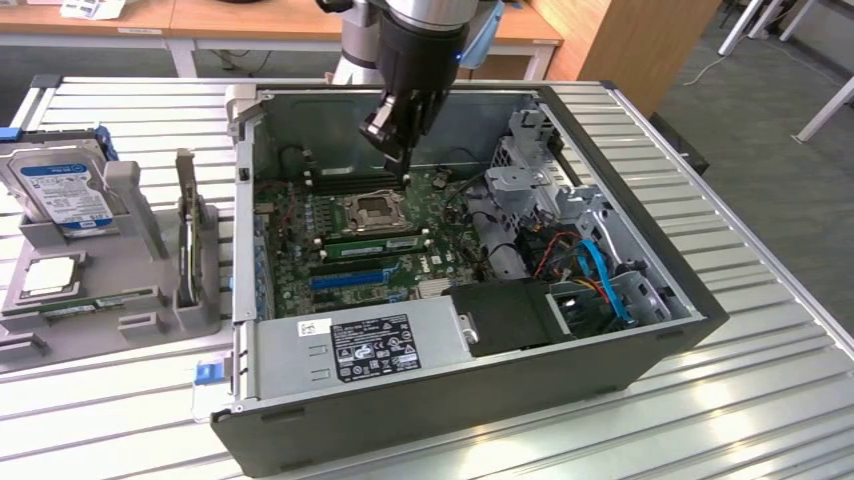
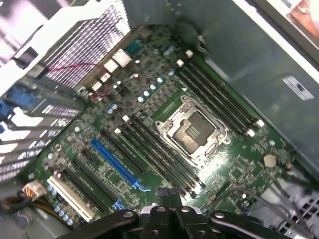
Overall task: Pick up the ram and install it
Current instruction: 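Press down the ram until it locks into place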
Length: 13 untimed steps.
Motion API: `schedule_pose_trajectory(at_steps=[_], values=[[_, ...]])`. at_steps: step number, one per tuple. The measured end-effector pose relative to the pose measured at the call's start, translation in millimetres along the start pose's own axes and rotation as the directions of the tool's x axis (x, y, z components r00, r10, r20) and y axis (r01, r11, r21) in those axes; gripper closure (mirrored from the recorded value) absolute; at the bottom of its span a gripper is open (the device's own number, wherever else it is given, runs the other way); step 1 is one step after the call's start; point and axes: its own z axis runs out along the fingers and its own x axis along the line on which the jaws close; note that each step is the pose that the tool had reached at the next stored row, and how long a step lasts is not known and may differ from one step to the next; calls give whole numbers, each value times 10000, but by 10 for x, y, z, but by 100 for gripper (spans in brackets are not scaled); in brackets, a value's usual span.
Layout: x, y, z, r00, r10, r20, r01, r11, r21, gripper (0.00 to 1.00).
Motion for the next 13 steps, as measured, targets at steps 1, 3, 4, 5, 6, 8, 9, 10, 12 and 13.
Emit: schedule_pose_trajectory(at_steps=[1,3,4,5,6,8,9,10,12,13], values=[[0,0,0,9998,175,8,-175,9998,1,90],[0,0,0,9985,546,27,-546,9985,2,90],[0,0,1,9974,723,36,-724,9974,3,90],[0,0,1,9959,904,45,-904,9959,2,90],[0,0,1,9941,1082,54,-1082,9941,3,90],[0,0,2,9896,1438,74,-1439,9896,3,90],[0,0,3,9866,1627,83,-1627,9867,1,90],[0,0,3,9835,1804,92,-1804,9836,1,90],[0,0,4,9764,2156,110,-2156,9765,0,90],[0,0,5,9724,2331,119,-2331,9725,-2,90]])
